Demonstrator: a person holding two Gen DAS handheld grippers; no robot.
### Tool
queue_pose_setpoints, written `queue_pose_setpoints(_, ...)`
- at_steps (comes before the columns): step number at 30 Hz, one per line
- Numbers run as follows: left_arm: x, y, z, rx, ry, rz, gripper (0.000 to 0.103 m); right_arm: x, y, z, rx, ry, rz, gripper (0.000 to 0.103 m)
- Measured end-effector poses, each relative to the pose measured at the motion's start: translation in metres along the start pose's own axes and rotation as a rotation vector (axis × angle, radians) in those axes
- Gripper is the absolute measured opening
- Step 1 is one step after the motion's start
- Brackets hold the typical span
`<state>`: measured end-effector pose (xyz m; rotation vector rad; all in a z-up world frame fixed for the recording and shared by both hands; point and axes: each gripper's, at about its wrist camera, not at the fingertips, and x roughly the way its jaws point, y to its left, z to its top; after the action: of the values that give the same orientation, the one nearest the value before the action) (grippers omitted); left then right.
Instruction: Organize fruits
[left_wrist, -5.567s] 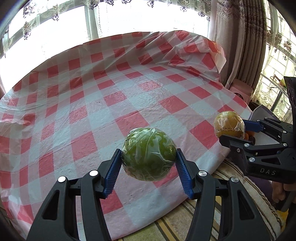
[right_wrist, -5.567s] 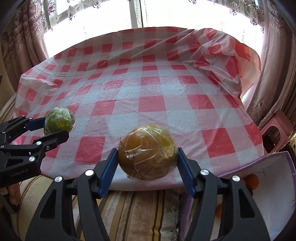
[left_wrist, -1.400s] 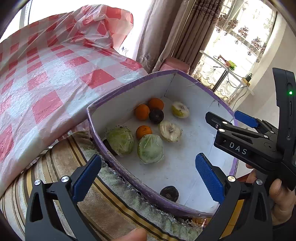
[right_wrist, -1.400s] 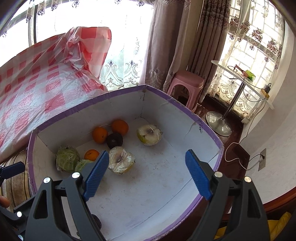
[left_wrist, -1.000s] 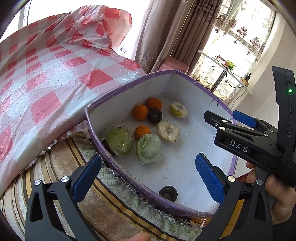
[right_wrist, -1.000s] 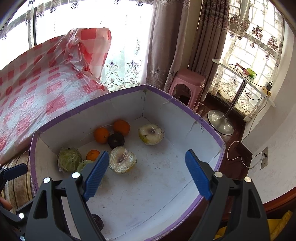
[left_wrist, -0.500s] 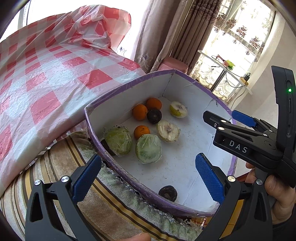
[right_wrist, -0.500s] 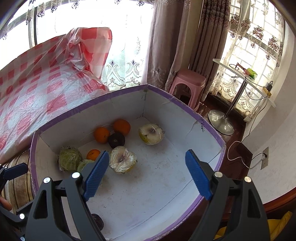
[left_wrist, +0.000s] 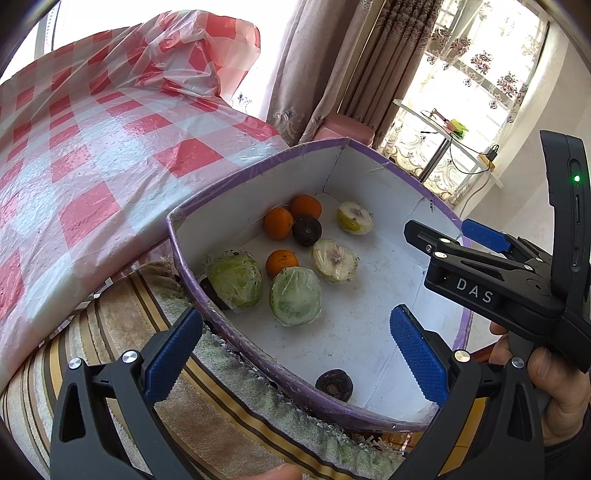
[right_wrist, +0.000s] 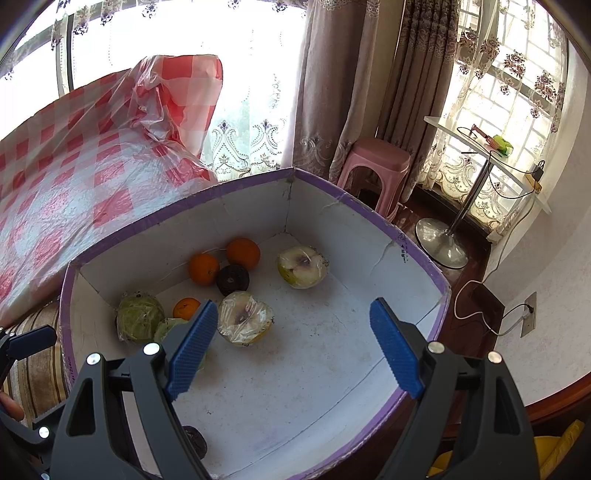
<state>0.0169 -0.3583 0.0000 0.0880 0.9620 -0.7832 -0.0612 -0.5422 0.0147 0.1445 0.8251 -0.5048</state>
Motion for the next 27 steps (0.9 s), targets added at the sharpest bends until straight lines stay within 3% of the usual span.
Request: queue_pose_setpoints(27,-0.0001,-0.0035,0.0019,0.005,-0.004,0.000,0.098,0.0013,-0.0013,-0.0004,0.004,0.005,-0.001,0.084)
